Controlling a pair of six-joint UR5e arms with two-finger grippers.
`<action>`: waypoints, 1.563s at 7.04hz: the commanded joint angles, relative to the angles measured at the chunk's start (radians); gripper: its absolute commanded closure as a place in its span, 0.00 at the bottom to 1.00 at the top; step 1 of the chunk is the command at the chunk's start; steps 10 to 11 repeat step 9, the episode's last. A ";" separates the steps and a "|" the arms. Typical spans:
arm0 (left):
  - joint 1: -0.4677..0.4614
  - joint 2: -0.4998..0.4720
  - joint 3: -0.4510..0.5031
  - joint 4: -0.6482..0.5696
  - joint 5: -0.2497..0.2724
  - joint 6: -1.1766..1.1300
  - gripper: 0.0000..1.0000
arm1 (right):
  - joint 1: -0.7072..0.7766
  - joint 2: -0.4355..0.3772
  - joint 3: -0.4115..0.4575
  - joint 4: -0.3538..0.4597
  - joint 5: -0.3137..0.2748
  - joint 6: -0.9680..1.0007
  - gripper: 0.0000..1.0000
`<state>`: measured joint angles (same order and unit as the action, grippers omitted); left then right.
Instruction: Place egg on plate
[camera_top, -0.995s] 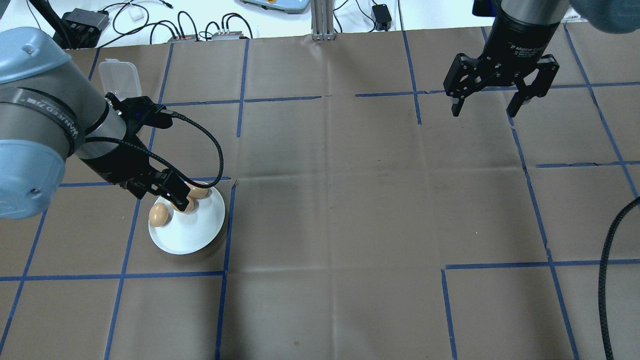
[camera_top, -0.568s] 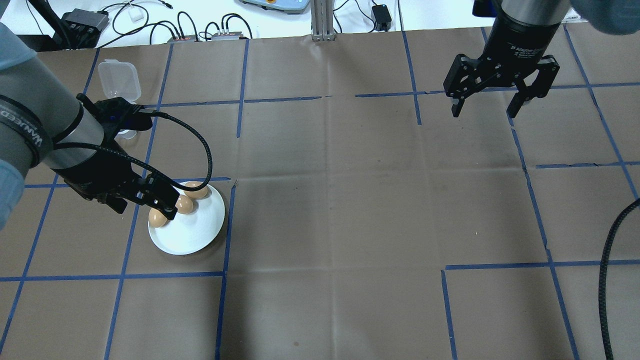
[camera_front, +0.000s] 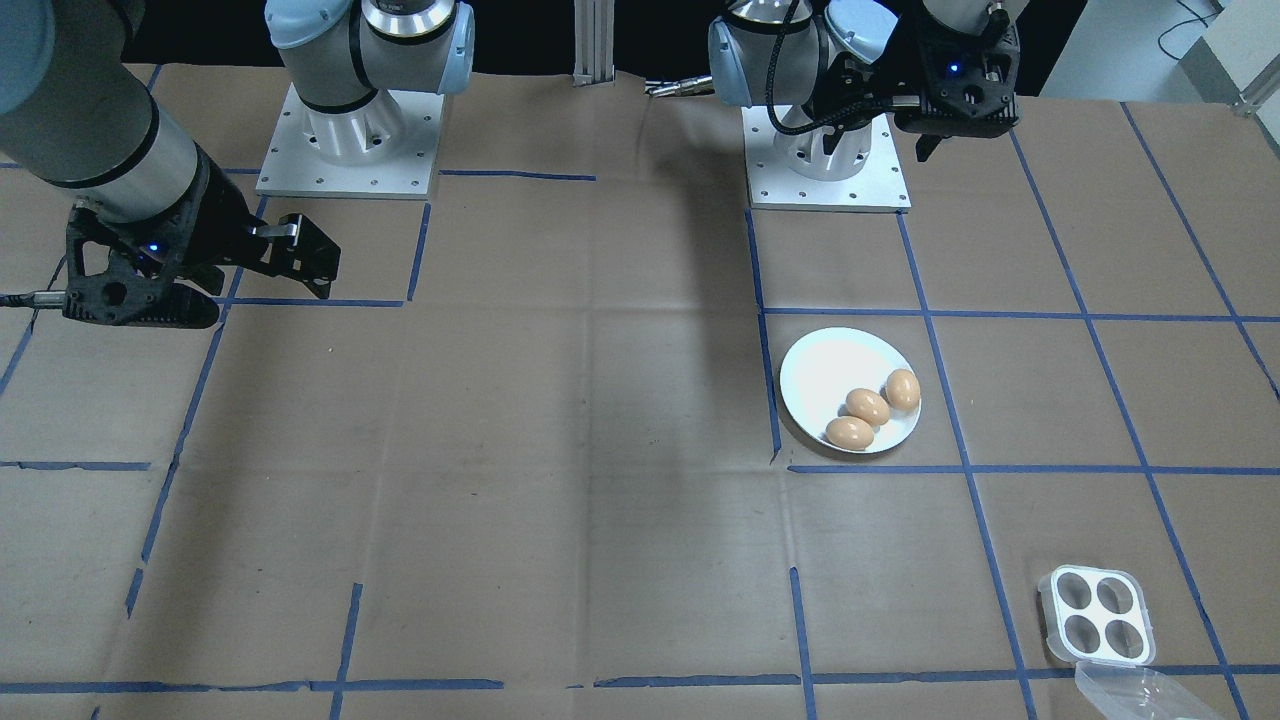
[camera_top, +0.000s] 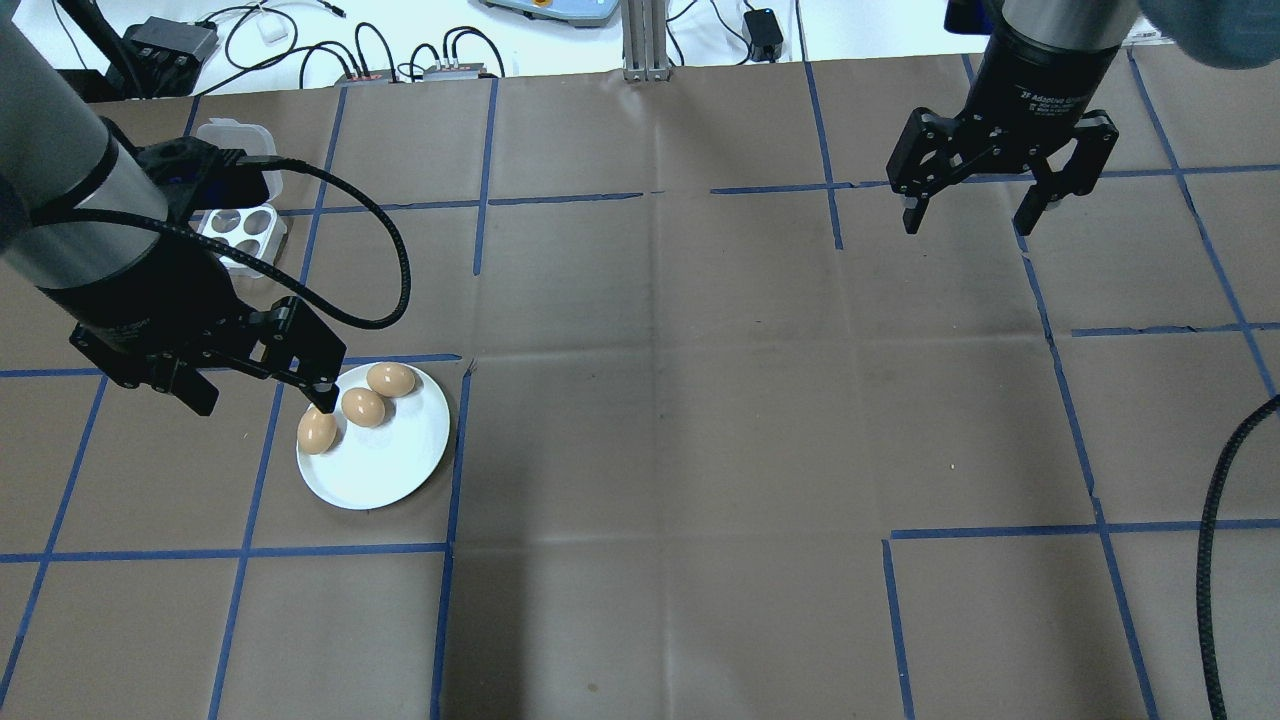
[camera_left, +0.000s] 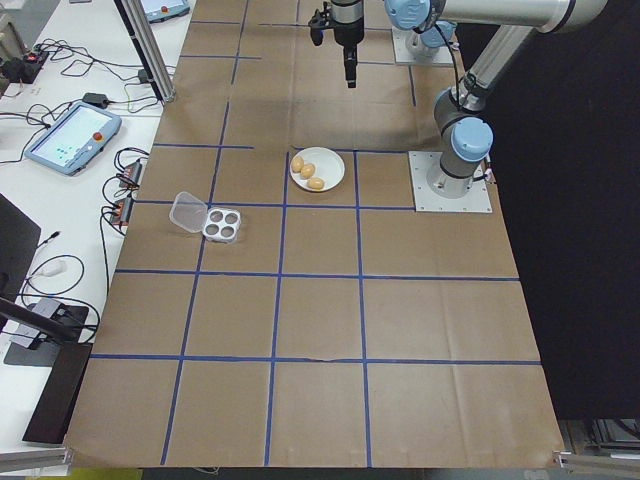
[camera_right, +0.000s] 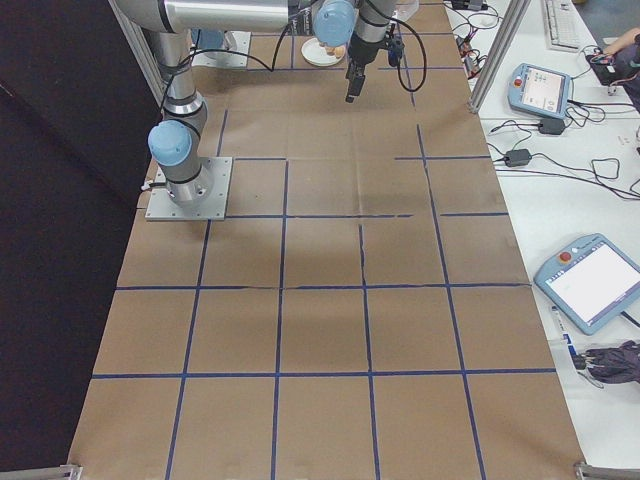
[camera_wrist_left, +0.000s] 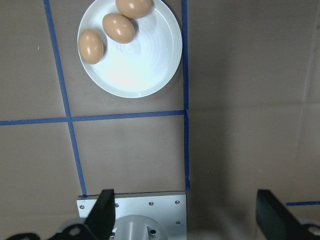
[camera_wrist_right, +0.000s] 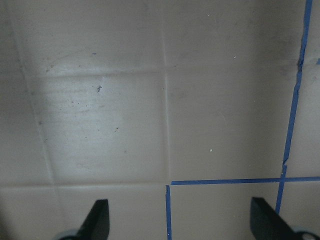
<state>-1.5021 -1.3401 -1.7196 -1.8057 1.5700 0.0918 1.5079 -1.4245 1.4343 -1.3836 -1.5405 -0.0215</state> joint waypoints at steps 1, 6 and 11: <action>-0.023 -0.002 -0.001 0.005 0.033 -0.012 0.00 | 0.000 -0.001 0.000 0.000 -0.001 0.000 0.00; -0.024 0.004 -0.005 0.006 0.045 -0.012 0.00 | 0.000 -0.001 0.000 0.000 -0.001 0.000 0.00; -0.024 0.004 -0.002 0.006 0.045 -0.014 0.00 | 0.000 -0.001 0.000 0.000 0.000 0.000 0.00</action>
